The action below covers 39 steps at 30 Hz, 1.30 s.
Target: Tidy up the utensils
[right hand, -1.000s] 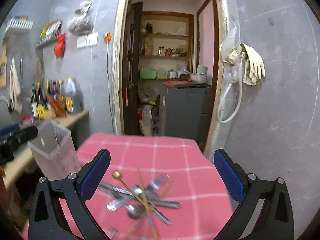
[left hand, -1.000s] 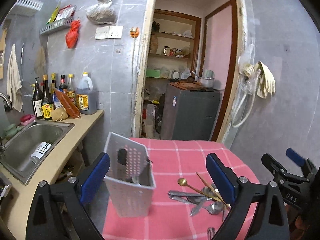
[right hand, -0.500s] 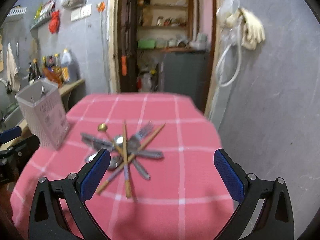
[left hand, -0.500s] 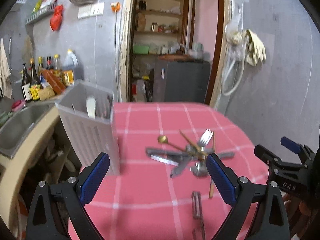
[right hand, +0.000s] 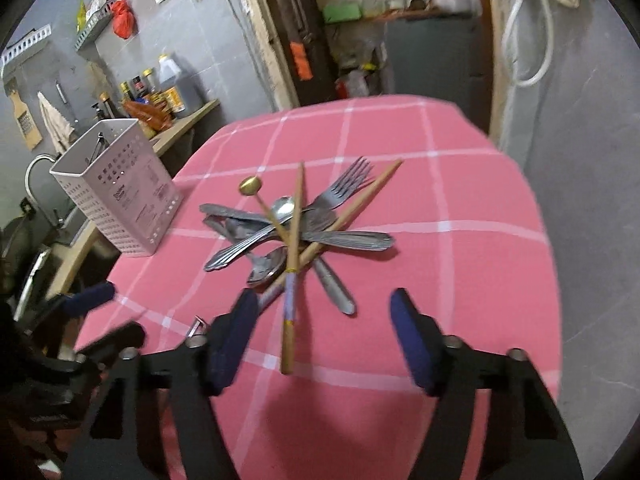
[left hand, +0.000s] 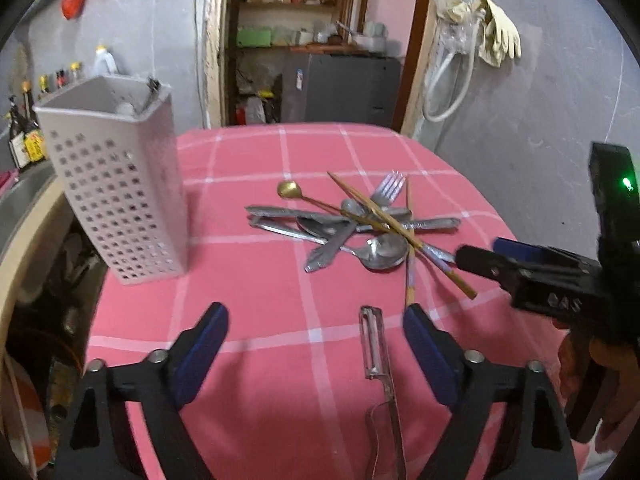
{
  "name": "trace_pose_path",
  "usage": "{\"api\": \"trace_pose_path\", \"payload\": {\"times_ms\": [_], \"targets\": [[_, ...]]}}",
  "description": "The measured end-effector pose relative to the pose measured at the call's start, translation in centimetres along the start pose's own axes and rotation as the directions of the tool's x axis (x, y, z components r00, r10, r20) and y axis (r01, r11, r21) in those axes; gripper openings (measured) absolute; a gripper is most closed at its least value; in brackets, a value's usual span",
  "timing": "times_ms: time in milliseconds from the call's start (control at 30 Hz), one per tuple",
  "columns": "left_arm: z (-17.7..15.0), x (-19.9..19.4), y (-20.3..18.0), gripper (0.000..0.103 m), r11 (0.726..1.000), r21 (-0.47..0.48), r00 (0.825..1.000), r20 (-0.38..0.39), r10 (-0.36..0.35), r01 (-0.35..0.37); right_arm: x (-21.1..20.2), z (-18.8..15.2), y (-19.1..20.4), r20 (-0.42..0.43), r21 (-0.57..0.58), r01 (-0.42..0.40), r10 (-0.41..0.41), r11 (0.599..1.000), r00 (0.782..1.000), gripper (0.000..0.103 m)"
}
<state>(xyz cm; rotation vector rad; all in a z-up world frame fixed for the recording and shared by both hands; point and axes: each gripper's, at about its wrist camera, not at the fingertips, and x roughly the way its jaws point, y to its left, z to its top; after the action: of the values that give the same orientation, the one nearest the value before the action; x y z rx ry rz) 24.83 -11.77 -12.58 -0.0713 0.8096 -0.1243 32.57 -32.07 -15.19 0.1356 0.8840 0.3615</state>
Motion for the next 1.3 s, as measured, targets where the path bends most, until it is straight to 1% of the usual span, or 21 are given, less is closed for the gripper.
{"api": "trace_pose_path", "payload": {"times_ms": [67, 100, 133, 200, 267, 400, 467, 533, 600, 700, 733, 800, 833, 933, 1033, 1133, 1300], "targets": [[0.0, 0.6, 0.0, 0.074, 1.0, -0.007, 0.999, -0.038, -0.024, 0.024, 0.8, 0.2, 0.3, -0.027, -0.006, -0.03, 0.03, 1.0, 0.999, 0.042], [0.2, 0.9, -0.1, 0.069, 0.999, -0.009, 0.998, -0.051, -0.036, 0.036, 1.1, 0.3, 0.5, -0.037, -0.009, -0.042, 0.041, 0.999, 0.998, 0.04], [0.1, 1.2, -0.1, 0.066, 0.999, -0.014, 0.996, -0.069, -0.053, 0.053, 1.5, 0.4, 0.8, -0.051, -0.012, -0.051, 0.051, 0.999, 0.997, 0.036], [0.1, 1.7, -0.3, 0.059, 0.997, -0.019, 0.992, -0.097, -0.081, 0.08, 2.2, 0.6, 1.3, -0.077, -0.017, -0.068, 0.067, 0.998, 0.995, 0.033], [-0.1, 2.2, -0.6, 0.056, 0.994, -0.013, 0.986, -0.126, -0.109, 0.108, 2.7, 0.7, 1.8, -0.101, -0.02, -0.074, 0.072, 0.997, 0.992, 0.029], [-0.2, 3.1, -1.0, 0.042, 0.993, -0.001, 0.977, -0.177, -0.118, 0.12, 4.0, 1.0, 3.0, -0.141, -0.034, -0.07, 0.065, 0.997, 0.988, 0.025], [-0.3, 3.6, -1.1, 0.04, 0.993, -0.001, 0.972, -0.203, -0.115, 0.118, 4.4, 1.1, 3.5, -0.161, -0.039, -0.062, 0.055, 0.997, 0.985, 0.023], [-0.2, 3.6, -1.1, 0.038, 0.993, 0.001, 0.972, -0.204, -0.117, 0.12, 4.7, 1.2, 3.8, -0.176, -0.041, -0.056, 0.048, 0.998, 0.983, 0.023], [-0.2, 3.8, -1.1, 0.032, 0.992, -0.002, 0.971, -0.209, -0.12, 0.123, 5.0, 1.5, 4.0, -0.194, -0.039, -0.051, 0.042, 0.998, 0.98, 0.023], [0.0, 4.0, -0.4, 0.023, 0.989, -0.048, 0.965, -0.218, -0.146, 0.139, 5.5, 1.9, 3.8, -0.231, -0.017, -0.044, 0.039, 0.999, 0.972, 0.023], [0.1, 4.0, -0.1, 0.021, 0.985, -0.074, 0.961, -0.221, -0.167, 0.154, 5.8, 2.0, 3.9, -0.249, -0.008, -0.037, 0.034, 0.999, 0.968, 0.023], [0.3, 4.0, 0.0, 0.014, 0.982, -0.093, 0.957, -0.225, -0.184, 0.167, 6.0, 2.1, 3.9, -0.264, 0.006, -0.024, 0.025, 1.0, 0.964, 0.021], [0.3, 4.1, 0.0, 0.013, 0.981, -0.094, 0.955, -0.227, -0.188, 0.171, 6.1, 2.1, 4.0, -0.27, 0.011, -0.015, 0.017, 1.0, 0.963, 0.017], [0.4, 4.2, 0.0, 0.012, 0.978, -0.113, 0.951, -0.238, -0.196, 0.174, 6.1, 2.0, 4.0, -0.288, 0.024, 0.007, 0.0, 1.0, 0.958, 0.013], [0.6, 4.6, 0.7, 0.012, 0.968, -0.165, 0.939, -0.258, -0.227, 0.189, 5.5, 1.3, 3.5, -0.297, 0.072, 0.006, 0.016, 0.997, 0.955, 0.009], [0.7, 4.8, 1.0, 0.012, 0.962, -0.19, 0.931, -0.273, -0.243, 0.196, 4.5, -0.5, 2.8, -0.316, 0.116, 0.011, 0.026, 0.993, 0.948, 0.007], [0.4, 4.6, 1.0, 0.012, 0.959, -0.191, 0.92, -0.295, -0.258, 0.208, 2.5, -3.8, 2.6, -0.341, 0.146, 0.017, 0.034, 0.989, 0.94, 0.006]]}}
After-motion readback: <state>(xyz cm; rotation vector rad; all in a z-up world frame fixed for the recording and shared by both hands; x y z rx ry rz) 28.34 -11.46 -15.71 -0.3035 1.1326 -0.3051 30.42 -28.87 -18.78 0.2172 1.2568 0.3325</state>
